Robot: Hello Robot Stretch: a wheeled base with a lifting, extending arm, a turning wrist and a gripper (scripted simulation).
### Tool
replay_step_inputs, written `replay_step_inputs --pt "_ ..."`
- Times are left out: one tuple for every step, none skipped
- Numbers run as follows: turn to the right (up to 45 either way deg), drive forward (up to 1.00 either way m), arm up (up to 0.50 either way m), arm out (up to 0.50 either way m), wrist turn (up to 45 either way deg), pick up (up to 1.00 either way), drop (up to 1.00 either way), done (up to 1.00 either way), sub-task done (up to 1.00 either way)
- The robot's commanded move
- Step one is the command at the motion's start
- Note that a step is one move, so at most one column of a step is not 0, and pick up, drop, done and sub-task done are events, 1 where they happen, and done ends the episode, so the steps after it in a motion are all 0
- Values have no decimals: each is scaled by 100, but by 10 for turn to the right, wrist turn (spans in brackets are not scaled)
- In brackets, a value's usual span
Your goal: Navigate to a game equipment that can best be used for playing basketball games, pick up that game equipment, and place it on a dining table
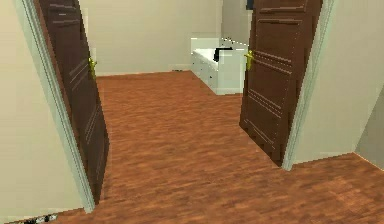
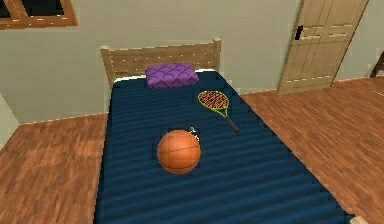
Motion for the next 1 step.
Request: replay_step_inputs --pt "0 0 50 0 0 0 0 0 0"
